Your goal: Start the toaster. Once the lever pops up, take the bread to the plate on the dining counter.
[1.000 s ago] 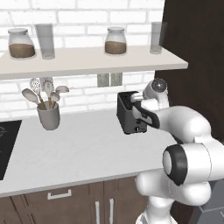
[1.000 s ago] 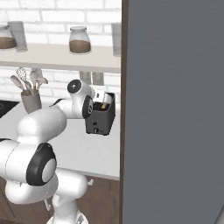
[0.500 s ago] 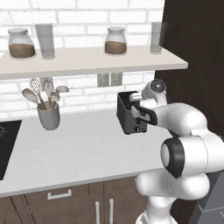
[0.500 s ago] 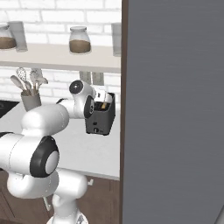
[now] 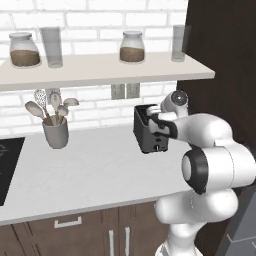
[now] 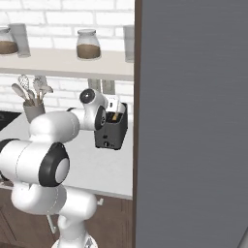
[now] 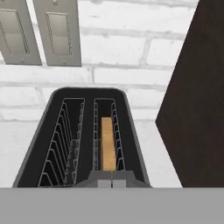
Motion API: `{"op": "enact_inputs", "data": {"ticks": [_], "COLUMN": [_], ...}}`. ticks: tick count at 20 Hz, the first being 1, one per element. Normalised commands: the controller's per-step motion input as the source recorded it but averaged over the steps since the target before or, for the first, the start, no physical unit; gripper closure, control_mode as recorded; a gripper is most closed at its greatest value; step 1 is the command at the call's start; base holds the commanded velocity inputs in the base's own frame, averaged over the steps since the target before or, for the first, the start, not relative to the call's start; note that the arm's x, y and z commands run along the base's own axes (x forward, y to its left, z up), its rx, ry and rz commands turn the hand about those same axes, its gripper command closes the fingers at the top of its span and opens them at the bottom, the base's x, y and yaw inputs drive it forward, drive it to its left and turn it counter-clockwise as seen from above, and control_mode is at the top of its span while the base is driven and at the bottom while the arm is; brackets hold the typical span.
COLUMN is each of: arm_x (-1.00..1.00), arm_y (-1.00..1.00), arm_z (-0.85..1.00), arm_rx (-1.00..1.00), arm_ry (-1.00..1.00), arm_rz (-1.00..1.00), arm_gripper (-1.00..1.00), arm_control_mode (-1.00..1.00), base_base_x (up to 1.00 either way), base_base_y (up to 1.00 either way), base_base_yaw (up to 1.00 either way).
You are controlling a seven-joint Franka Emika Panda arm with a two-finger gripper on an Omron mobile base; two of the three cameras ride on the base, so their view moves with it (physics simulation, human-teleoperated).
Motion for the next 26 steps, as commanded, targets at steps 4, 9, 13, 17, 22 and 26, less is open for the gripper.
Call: {"op": "enact_inputs", "data": {"ticks": [4, 9, 13, 17, 22, 26], "arm_x": [0.19, 0.15, 0.08, 0.01, 0.00, 0.00], "arm_y": [0.03, 0.01, 0.00, 0.00, -0.03, 0.00], "arm_z": [-0.11, -0.03, 0.00, 0.00, 0.00, 0.00], "arm_rx": [0.00, 0.00, 0.00, 0.00, 0.00, 0.00], "arm_ry": [0.00, 0.00, 0.00, 0.00, 0.04, 0.02], "arm_rz": [0.03, 0.02, 0.00, 0.00, 0.00, 0.00], "arm_gripper": [-1.00, -1.00, -1.00, -1.00, -1.00, -1.00], "arm_control_mode": [-1.00, -1.00, -1.00, -1.00, -1.00, -1.00], "base_base_x": [0.00, 0.00, 0.00, 0.00, 0.00, 0.00], "base_base_y": [0.00, 0.00, 0.00, 0.00, 0.00, 0.00], "base_base_yaw": [0.00, 0.00, 0.00, 0.00, 0.00, 0.00]}}
